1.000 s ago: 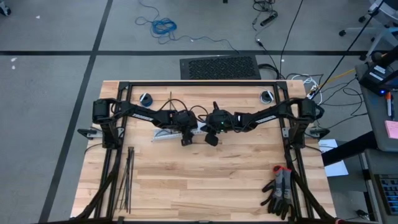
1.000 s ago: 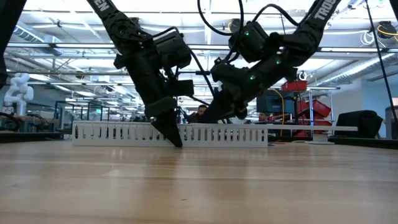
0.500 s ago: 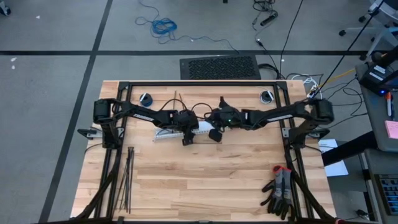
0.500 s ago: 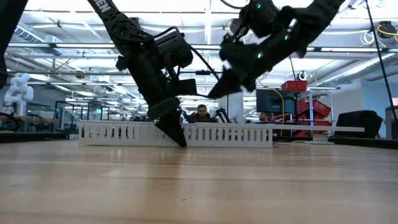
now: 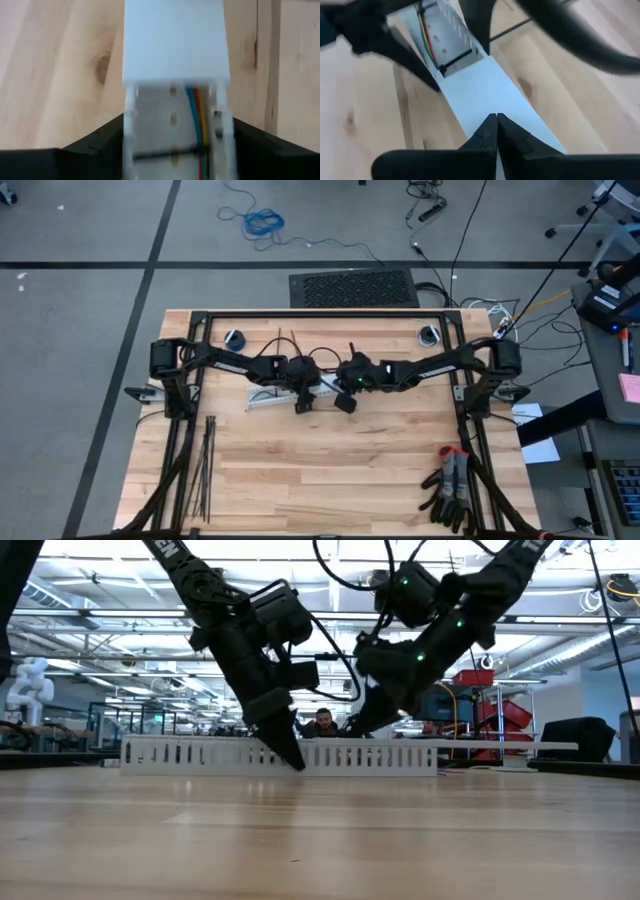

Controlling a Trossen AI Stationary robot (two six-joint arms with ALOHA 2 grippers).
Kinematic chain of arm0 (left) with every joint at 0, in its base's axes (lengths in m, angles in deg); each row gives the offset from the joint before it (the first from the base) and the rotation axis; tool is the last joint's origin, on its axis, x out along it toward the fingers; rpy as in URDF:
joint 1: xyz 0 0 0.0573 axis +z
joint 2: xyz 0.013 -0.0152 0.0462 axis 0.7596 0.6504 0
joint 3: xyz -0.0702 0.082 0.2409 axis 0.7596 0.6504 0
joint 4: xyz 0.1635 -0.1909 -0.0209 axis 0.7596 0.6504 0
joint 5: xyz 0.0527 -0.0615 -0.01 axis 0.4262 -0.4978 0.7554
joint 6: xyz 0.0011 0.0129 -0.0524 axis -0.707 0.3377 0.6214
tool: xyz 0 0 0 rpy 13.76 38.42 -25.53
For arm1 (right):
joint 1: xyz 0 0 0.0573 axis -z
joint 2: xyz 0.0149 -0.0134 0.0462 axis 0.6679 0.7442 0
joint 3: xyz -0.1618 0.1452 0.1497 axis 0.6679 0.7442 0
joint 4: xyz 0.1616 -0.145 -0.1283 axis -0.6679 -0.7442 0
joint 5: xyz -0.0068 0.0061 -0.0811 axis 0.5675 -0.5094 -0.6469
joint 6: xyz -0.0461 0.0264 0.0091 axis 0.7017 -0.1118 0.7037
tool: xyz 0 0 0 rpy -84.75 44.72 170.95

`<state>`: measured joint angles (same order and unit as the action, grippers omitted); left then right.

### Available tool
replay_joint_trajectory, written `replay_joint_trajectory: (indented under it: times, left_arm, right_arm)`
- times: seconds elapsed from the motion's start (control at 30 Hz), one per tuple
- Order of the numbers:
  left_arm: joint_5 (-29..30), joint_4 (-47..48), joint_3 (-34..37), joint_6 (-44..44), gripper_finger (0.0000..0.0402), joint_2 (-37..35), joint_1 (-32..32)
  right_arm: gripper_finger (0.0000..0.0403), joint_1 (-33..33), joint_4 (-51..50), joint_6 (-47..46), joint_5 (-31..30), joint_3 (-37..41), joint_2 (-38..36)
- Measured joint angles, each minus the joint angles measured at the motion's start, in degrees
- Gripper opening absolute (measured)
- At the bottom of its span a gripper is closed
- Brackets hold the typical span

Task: Ziptie cables
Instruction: Close the white cable duct

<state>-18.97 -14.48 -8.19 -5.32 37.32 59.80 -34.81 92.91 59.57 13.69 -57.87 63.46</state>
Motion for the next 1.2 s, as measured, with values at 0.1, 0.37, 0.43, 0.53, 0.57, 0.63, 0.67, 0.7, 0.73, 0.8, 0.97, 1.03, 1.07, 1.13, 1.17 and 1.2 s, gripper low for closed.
replay_joint_trajectory:
  times: [0.1,0.37,0.43,0.53,0.57,0.63,0.67,0.7,0.73,0.8,0.97,1.03,1.07,1.13,1.17,1.2]
  left_arm:
    - [0.04,-0.43,-0.50,0.31,0.0270,-0.02,0.02]
    - [0.35,-1.29,-0.27,0.86,0.0260,-0.05,0.02]
    - [0.52,-1.37,-0.02,1.50,0.0246,-0.14,-0.02]
    - [0.54,-1.50,0.46,1.94,0.0227,-0.26,-0.02]
    - [0.52,-1.04,0.46,2.16,0.0224,-0.30,-0.02]
    - [0.55,-0.15,0.41,2.75,0.0222,-0.34,-0.02]
    - [0.56,0.35,0.37,2.91,0.0221,-0.40,-0.02]
    - [0.56,0.67,0.37,2.95,0.0220,-0.42,-0.02]
    - [0.58,0.71,0.37,2.95,0.0220,-0.42,-0.02]
    - [0.58,0.71,0.46,2.88,0.0219,-0.42,-0.02]
    - [0.53,-1.08,0.63,1.88,0.0218,0.24,-0.04]
    - [0.64,-1.58,0.67,1.65,0.0218,0.65,-0.14]
    - [0.51,-1.89,0.72,1.81,0.0218,0.88,-0.27]
    - [0.45,-1.91,0.83,1.68,0.0218,0.98,-0.54]
    - [0.49,-1.85,0.89,1.86,0.0218,0.98,-0.67]
    - [0.49,-1.72,0.92,1.90,0.0219,0.98,-0.68]
  right_arm:
    - [0.0000,0.41,3.42,-1.16,1.16,-0.37,2.65]
    - [0.0000,0.31,5.44,-1.61,1.70,-0.24,3.74]
    - [0.0000,0.31,5.70,-1.57,2.43,-0.22,3.77]
    - [0.0000,0.37,5.66,-1.53,2.96,-0.20,3.79]
    - [0.0000,0.44,5.66,-1.53,3.04,-0.22,3.80]
    - [0.0000,0.46,5.66,-1.57,3.34,-0.22,3.88]
    - [0.0000,0.46,5.70,-1.57,3.36,-0.22,3.90]
    - [0.0000,0.44,5.91,-1.57,3.43,-0.21,3.90]
    - [0.0000,0.44,6.33,-1.57,3.56,-0.13,3.92]
    - [0.0000,0.54,8.51,-1.57,5.67,0.00,4.10]
    - [0.0000,0.02,13.43,-1.52,11.29,-2.91,7.94]
    - [0.0000,-0.02,12.23,-1.31,11.51,-5.46,10.74]
    - [0.0000,-0.01,12.24,-1.13,11.93,-6.65,11.94]
    - [0.0000,0.04,11.68,-0.62,12.79,-8.61,14.11]
    - [0.0000,0.02,11.30,-0.65,12.75,-9.14,14.63]
    - [0.0000,0.04,11.01,-0.69,12.63,-9.52,15.02]
